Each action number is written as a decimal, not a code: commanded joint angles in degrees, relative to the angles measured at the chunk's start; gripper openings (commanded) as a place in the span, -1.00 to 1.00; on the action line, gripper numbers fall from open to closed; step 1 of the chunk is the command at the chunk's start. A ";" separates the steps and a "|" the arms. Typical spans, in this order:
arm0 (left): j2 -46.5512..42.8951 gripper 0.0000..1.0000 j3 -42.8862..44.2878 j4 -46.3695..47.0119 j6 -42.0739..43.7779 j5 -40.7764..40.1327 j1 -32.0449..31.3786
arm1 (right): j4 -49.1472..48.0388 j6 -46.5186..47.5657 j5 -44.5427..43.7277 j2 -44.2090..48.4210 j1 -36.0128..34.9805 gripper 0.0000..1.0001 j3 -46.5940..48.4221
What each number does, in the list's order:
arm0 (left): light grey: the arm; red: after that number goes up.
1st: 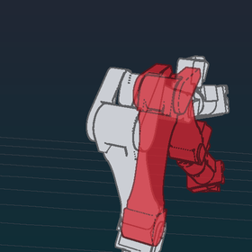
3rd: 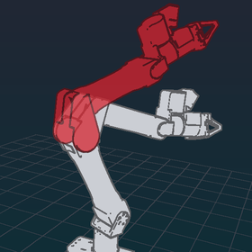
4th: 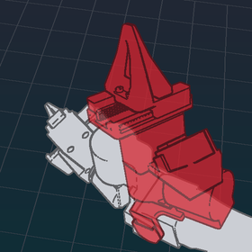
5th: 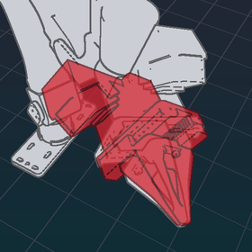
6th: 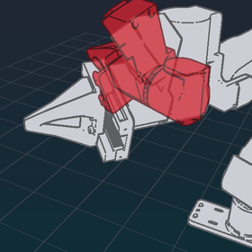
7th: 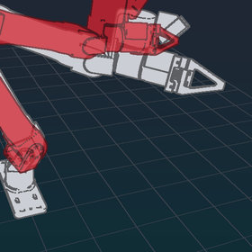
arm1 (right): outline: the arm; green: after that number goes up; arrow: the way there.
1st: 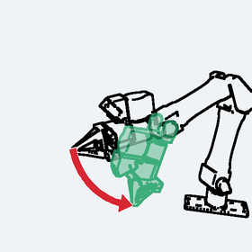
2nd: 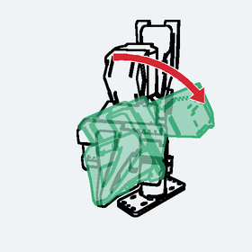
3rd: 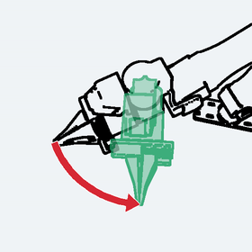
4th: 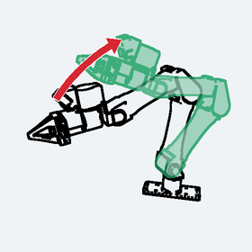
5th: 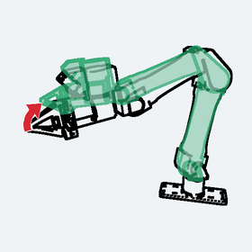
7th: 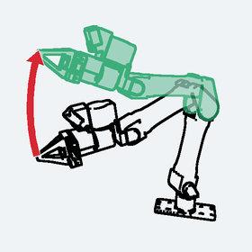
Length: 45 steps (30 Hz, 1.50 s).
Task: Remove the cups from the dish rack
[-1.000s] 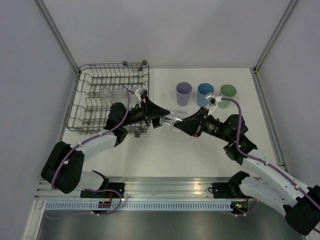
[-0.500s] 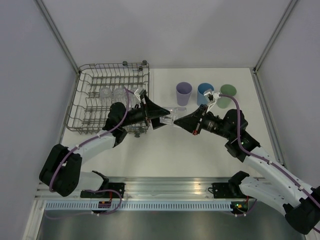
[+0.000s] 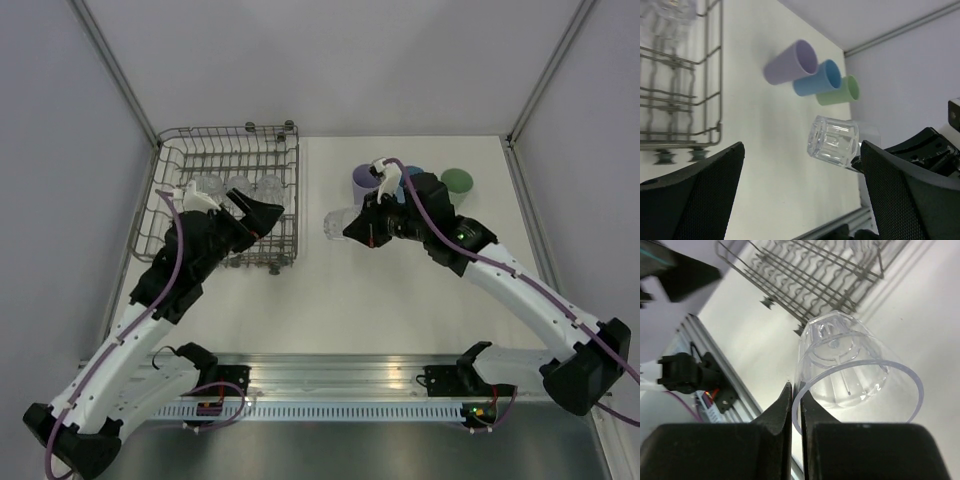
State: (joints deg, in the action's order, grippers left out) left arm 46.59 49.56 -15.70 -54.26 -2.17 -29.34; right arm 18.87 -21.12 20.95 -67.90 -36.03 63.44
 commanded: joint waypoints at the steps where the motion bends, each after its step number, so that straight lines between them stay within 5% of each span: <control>1: -1.58 0.99 5.53 -14.34 9.86 -13.03 -0.01 | 10.71 6.70 -9.23 -3.98 -2.02 -0.99 6.86; 8: -1.50 0.99 14.50 -24.98 20.22 -12.15 -0.01 | 23.20 13.21 -22.86 -17.17 -6.68 -0.99 19.96; 17: -5.89 0.99 18.73 -32.10 31.13 -14.96 -0.01 | 34.02 18.04 -27.98 -35.01 -9.76 -0.99 35.25; 26: -8.71 0.99 13.99 -32.46 34.83 -19.18 -0.01 | 40.97 20.16 -30.53 -50.47 -10.99 -0.99 47.11; 35: -7.48 0.99 9.86 -30.62 36.15 -21.47 -0.01 | 43.18 20.60 -28.77 -55.50 -11.34 -0.99 50.81; 41: -5.28 0.99 9.06 -29.74 35.98 -20.86 -0.01 | 43.18 22.35 -28.33 -55.94 -11.25 -0.60 51.17; 45: -5.19 0.99 9.32 -29.30 36.24 -20.41 -0.01 | 42.91 22.53 -28.16 -56.03 -11.25 -0.51 50.73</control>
State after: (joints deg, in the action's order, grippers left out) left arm 41.63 58.72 -47.42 -20.56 -22.31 -29.34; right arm 61.06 0.32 -6.76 -123.72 -47.05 112.31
